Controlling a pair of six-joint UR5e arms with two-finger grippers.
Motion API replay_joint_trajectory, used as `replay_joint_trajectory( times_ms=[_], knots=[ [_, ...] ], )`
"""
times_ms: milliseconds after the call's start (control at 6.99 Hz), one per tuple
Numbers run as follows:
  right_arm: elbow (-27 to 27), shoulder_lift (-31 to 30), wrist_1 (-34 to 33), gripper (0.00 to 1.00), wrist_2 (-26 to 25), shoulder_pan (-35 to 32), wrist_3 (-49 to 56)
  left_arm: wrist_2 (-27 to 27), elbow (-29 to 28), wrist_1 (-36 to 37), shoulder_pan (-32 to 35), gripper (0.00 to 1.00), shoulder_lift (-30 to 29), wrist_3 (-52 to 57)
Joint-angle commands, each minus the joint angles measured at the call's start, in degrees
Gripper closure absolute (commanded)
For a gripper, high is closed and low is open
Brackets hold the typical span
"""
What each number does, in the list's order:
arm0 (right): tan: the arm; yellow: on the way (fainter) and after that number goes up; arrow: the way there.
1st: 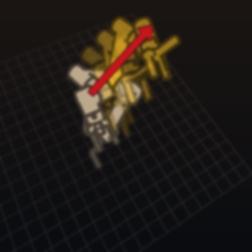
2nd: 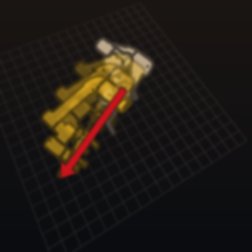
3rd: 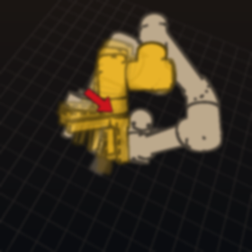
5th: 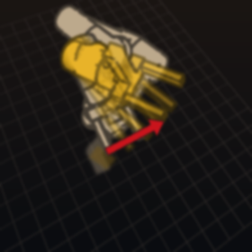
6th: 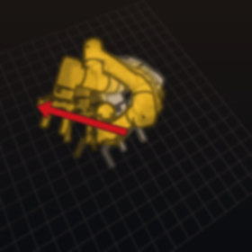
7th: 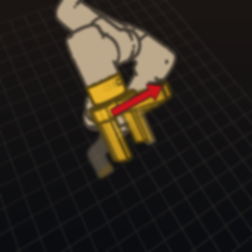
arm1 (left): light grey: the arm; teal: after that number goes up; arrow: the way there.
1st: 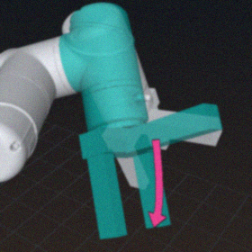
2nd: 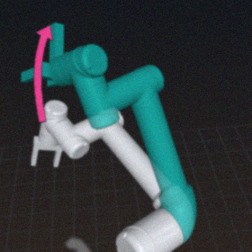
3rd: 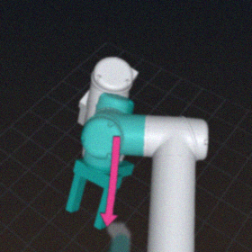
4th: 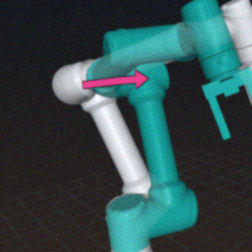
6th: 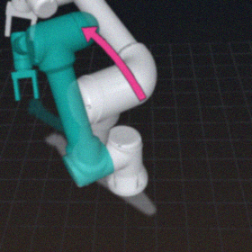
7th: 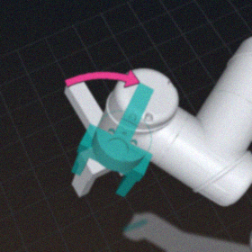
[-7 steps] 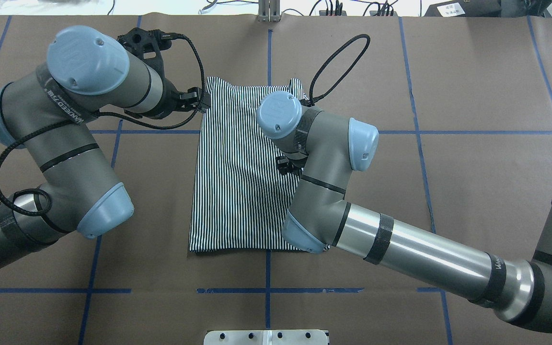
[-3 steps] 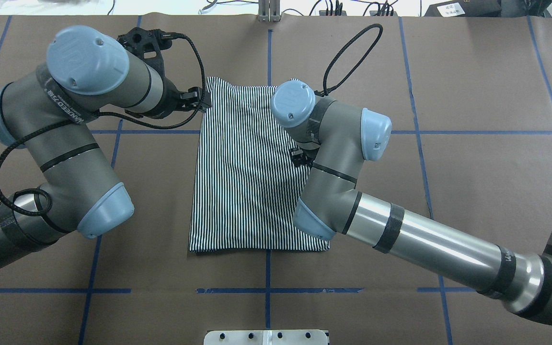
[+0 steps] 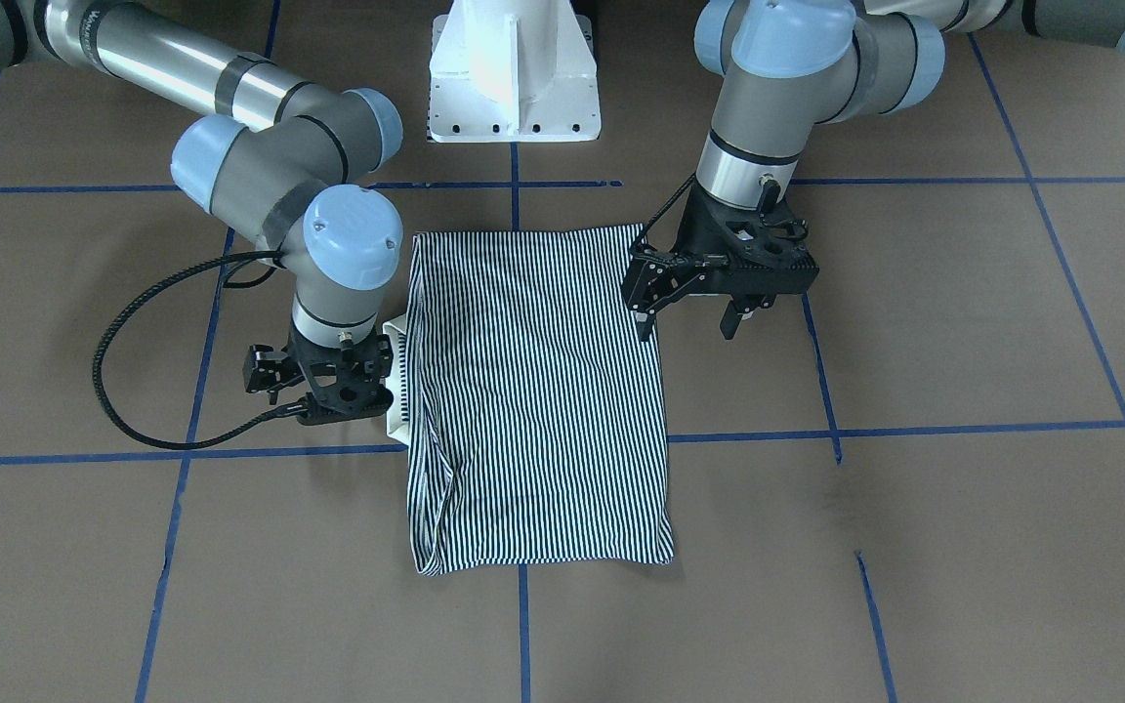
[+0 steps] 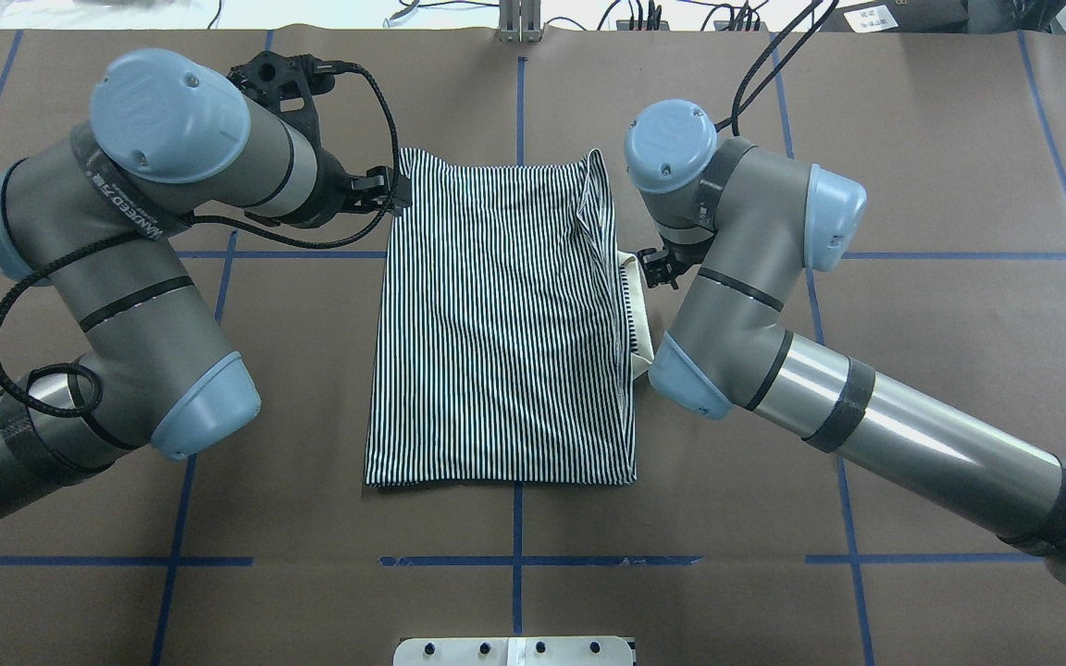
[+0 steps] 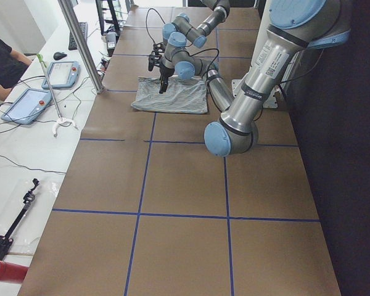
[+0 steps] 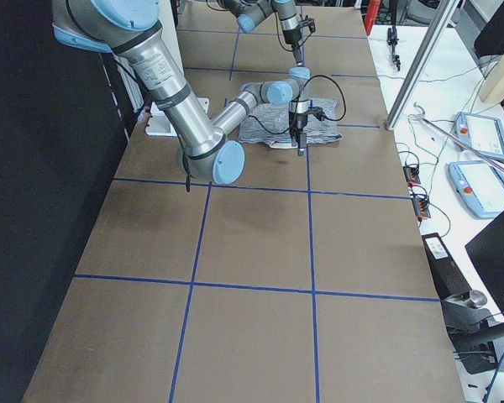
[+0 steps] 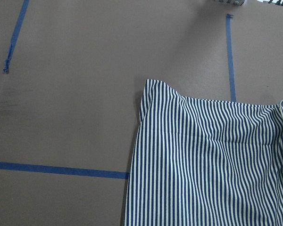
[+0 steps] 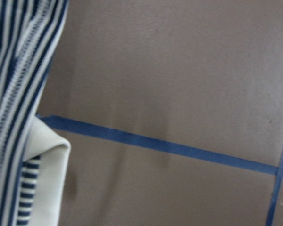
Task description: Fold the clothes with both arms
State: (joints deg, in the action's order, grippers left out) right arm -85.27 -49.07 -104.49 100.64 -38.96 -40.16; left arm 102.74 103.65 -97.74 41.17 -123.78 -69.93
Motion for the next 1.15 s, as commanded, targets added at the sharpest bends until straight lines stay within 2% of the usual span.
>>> replay_joint_trajectory(
  times_ms=[0, 429, 573, 1002],
  knots=[
    [2.19, 4.56, 0.86, 0.0, 0.7, -1.29, 0.0, 0.09, 0.15, 0.09, -0.04, 0.0, -0.06, 0.05],
    [17.71, 14.93, 13.49, 0.0, 0.53, -1.91, -3.68, 0.27, 0.06, 0.0, 0.57, 0.0, -0.06, 0.14],
    [22.12, 17.93, 14.39, 0.0, 0.53, -1.73, -4.57, 1.83, -0.2, 0.09, 1.01, 0.0, -0.06, 0.75],
    [26.03, 18.14, 18.18, 0.0, -1.92, 0.99, -4.57, 3.16, -0.38, 0.0, 2.07, 0.0, 0.12, 2.08]
  ],
)
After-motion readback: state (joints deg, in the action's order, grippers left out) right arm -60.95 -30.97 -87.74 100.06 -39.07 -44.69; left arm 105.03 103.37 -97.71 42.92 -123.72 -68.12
